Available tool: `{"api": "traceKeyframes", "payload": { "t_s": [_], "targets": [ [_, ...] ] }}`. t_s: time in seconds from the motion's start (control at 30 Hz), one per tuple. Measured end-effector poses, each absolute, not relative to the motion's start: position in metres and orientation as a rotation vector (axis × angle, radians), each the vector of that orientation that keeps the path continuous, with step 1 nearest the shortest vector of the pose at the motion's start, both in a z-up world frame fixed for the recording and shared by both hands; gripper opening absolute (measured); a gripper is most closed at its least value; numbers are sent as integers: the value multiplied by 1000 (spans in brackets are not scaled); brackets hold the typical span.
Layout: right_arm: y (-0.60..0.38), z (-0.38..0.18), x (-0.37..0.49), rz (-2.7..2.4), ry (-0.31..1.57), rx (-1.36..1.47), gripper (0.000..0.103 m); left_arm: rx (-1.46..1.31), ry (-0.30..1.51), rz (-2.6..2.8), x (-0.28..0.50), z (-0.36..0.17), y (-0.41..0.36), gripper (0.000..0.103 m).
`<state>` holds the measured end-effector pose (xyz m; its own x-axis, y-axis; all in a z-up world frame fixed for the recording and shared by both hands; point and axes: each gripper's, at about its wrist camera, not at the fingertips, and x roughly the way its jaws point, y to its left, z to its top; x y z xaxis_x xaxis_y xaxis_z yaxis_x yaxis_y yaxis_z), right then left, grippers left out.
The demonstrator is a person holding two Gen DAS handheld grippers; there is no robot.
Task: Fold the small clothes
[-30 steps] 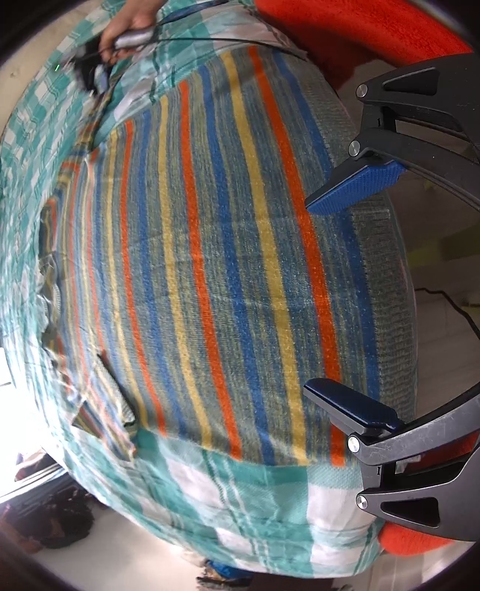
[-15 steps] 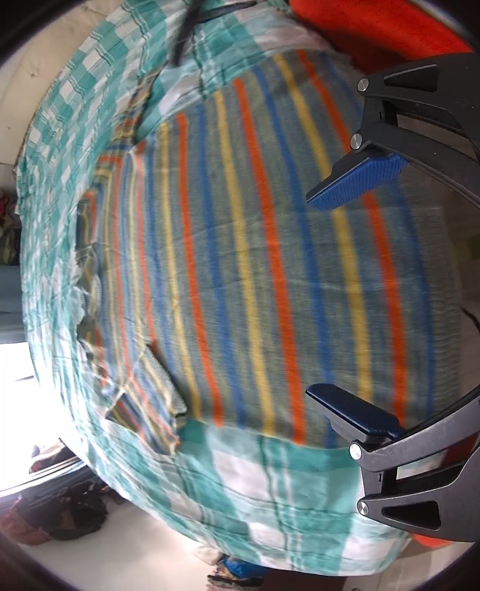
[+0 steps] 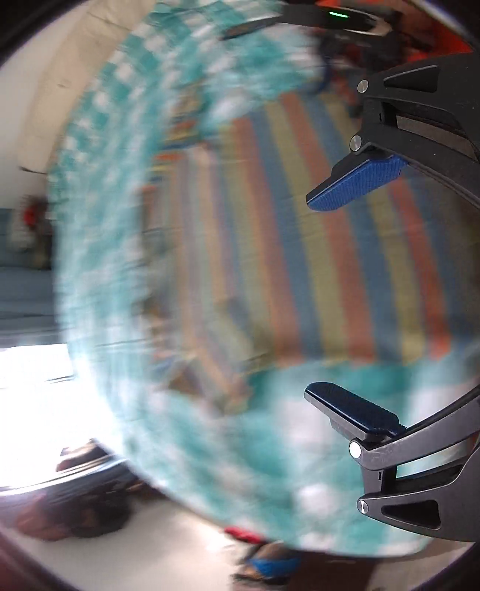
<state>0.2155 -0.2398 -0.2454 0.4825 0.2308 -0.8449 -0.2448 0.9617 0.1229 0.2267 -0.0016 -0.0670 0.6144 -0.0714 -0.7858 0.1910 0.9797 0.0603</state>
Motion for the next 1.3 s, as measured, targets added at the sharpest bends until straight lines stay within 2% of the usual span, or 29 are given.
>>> {"api": "traceKeyframes", "payload": {
  "t_s": [0.07,0.17,0.27,0.33,0.4,0.43,0.47,0.5,0.57,0.7,0.83,0.93,1.03,1.23,1.3],
  "targets": [
    [-243,-244,213,290,1024,10,70,171,837,-165,259,-59,0,97],
    [-245,-243,213,290,1025,31,70,337,903,-200,307,-103,-7,95],
    [-243,-243,212,288,1026,25,71,451,1012,-174,341,-163,-6,77],
    [-241,-244,211,289,1023,14,72,480,1072,-165,356,-193,-4,71],
    [-240,-244,209,289,1022,3,74,452,1068,-167,362,-202,0,69],
    [-239,-245,209,288,1021,1,74,409,1065,-168,365,-203,3,63],
    [-239,-245,209,287,1021,0,74,371,1072,-165,366,-202,8,50],
    [-239,-245,209,287,1021,2,74,334,1083,-164,370,-202,12,42],
    [-240,-246,209,287,1021,4,75,248,1110,-151,377,-200,23,5],
    [-238,-247,211,285,1025,1,77,-7,1086,-123,380,-174,64,4],
    [-236,-248,211,280,1023,-8,79,-409,921,2,372,-127,166,4],
    [-236,-248,212,277,1021,-7,79,-642,859,221,364,-131,256,4],
    [-236,-248,212,274,1020,-8,79,-739,885,340,360,-153,296,4],
    [-232,-249,210,268,1017,-27,82,-660,941,321,369,-167,288,4],
    [-231,-250,210,266,1016,-33,82,-670,942,326,373,-165,296,8]
  ]
}}
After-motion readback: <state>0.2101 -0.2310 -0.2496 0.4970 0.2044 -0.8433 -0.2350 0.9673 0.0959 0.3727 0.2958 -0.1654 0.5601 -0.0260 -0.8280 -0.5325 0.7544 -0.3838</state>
